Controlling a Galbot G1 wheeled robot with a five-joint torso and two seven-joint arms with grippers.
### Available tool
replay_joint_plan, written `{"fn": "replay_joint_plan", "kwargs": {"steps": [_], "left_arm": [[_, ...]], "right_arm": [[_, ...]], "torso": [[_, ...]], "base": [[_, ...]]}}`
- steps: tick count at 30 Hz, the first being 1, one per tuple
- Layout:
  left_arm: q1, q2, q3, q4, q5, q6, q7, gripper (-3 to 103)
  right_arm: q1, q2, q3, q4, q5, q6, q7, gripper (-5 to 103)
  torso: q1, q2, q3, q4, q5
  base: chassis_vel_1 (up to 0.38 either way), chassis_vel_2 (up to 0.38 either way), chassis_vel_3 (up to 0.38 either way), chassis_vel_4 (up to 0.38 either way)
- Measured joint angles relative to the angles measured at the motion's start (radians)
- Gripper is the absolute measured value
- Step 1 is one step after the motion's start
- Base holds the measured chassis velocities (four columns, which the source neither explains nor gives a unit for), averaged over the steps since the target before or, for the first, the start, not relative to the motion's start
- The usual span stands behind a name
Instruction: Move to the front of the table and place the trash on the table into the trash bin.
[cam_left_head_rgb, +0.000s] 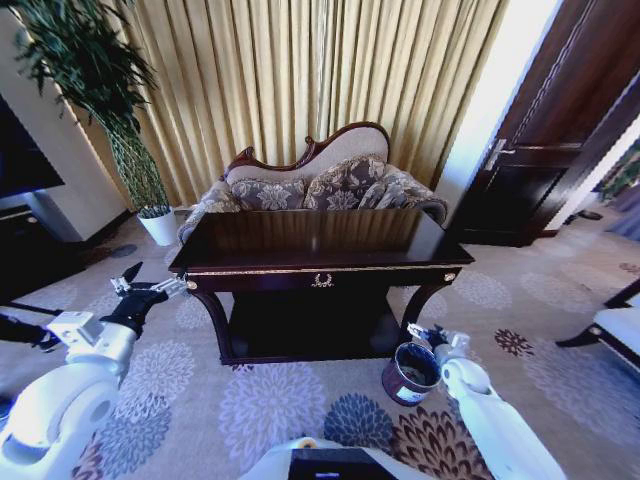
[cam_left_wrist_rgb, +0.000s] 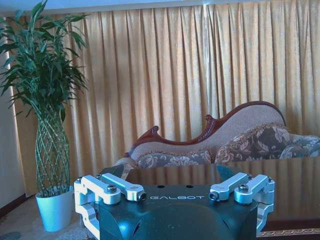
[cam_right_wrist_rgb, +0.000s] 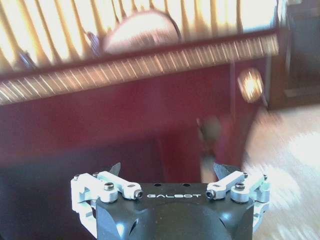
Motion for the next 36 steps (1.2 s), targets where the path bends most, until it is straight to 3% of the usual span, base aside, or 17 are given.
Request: {"fn": "replay_joint_plan", "kwargs": {"steps": [9,13,23,36], "left_arm": [[-0.001,-0.007,0.008,0.003,0.003,-0.017,0.004,100],[-0.009,-0.004,0.021,-0.005,0.004,-0.017,0.004,100],[-0.032,0.009,0.048,-0.010,0.003,-0.017,0.000,100],[-0.010,-0.006,0.023,-0.048,0.036,0.022,-0.043,100]], "right_arm": [[-0.113,0.024,0.043,0.409,-0.001,-0.022,0.008,100],[-0.141,0.026,0.042,0.506,-0.007,-0.023,0.009,100],[-0.184,0.030,0.037,0.627,-0.019,-0.052,0.045,100],[-0.203,0.020,0.055,0.742,-0.165,-0.131,0.157,100]], "torso": [[0.000,0.000,0.000,0.0000,-0.0001],[0.000,0.000,0.000,0.0000,-0.0001],[0.000,0.000,0.000,-0.0001,0.0001],[0.000,0.000,0.000,-0.0001,0.0001]], "base": [[0.000,0.000,0.000,0.000],[0.000,0.000,0.000,0.000],[0.000,0.000,0.000,0.000],[0.000,0.000,0.000,0.000]]}}
